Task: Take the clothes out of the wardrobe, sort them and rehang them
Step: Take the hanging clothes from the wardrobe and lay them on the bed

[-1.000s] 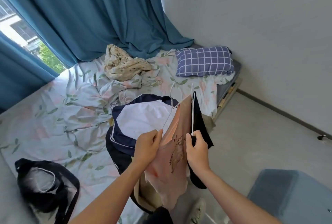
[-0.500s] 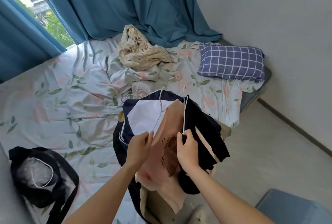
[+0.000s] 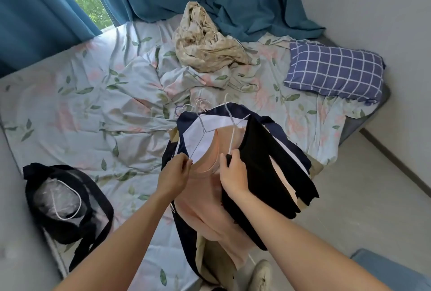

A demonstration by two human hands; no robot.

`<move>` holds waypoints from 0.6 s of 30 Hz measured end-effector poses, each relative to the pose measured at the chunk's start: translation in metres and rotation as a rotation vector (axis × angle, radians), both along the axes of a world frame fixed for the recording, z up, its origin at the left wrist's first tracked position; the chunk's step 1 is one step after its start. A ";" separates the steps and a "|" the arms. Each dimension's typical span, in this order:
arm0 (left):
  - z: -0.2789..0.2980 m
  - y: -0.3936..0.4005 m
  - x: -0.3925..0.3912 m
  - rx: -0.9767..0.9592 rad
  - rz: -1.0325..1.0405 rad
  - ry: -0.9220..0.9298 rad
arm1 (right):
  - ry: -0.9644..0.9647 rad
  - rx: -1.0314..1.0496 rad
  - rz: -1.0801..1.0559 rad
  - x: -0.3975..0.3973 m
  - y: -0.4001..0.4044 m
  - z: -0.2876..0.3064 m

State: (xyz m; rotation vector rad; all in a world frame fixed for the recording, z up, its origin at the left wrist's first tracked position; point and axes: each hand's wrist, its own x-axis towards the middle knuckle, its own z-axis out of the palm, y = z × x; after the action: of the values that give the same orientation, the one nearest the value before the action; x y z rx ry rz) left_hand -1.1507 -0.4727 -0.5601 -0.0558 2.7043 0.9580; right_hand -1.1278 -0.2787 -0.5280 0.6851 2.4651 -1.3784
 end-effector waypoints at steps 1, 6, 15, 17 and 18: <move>0.000 -0.003 0.000 0.002 0.028 0.008 | -0.055 -0.034 0.078 -0.002 -0.001 -0.001; 0.008 -0.009 0.007 -0.064 0.057 0.139 | -0.117 -0.049 0.224 0.005 0.014 0.010; 0.054 0.057 0.027 -0.182 -0.225 0.278 | 0.081 0.263 0.100 0.064 0.080 0.064; 0.070 0.086 0.032 -0.170 -0.317 0.309 | 0.093 0.336 0.054 0.087 0.105 0.075; 0.078 0.101 0.036 -0.155 -0.362 0.325 | 0.092 0.369 0.025 0.099 0.119 0.080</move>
State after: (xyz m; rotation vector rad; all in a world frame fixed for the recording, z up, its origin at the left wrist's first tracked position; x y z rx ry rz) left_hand -1.1145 -0.3715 -0.4825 0.5860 2.9251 0.6966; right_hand -1.0284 -0.1596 -0.4478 0.6724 2.8251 -0.9726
